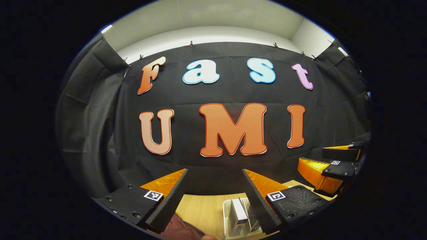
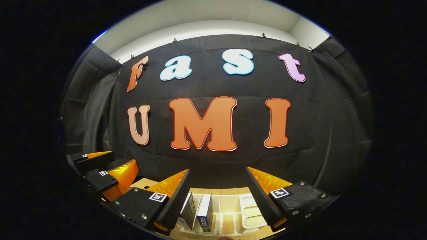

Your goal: Open the schoolbag, grab two books from the bookshelf and put them into the schoolbag.

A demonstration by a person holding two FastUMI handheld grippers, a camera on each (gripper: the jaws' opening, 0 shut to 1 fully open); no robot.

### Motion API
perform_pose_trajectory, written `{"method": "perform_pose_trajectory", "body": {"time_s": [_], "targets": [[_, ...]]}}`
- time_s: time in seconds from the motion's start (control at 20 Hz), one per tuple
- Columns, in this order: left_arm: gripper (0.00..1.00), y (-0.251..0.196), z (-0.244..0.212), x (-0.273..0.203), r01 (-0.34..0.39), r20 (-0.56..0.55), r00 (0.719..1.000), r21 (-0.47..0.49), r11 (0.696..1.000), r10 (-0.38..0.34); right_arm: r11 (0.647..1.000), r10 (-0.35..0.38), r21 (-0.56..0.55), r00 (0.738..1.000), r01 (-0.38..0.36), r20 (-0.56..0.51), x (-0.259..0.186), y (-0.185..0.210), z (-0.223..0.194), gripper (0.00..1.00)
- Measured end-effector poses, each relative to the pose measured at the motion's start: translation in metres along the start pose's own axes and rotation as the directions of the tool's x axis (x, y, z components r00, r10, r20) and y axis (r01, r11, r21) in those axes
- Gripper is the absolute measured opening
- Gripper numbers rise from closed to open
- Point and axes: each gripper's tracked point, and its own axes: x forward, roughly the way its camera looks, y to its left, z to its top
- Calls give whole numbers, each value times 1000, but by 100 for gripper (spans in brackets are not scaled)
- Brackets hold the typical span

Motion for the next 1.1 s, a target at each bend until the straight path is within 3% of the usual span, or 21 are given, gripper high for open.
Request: {"method": "perform_pose_trajectory", "body": {"time_s": [1.1], "targets": [[96,18,-14,-6,-32,-6,999,51,998,32,999,-23,-31,999,22,-28,-4,3,-16,95]]}}
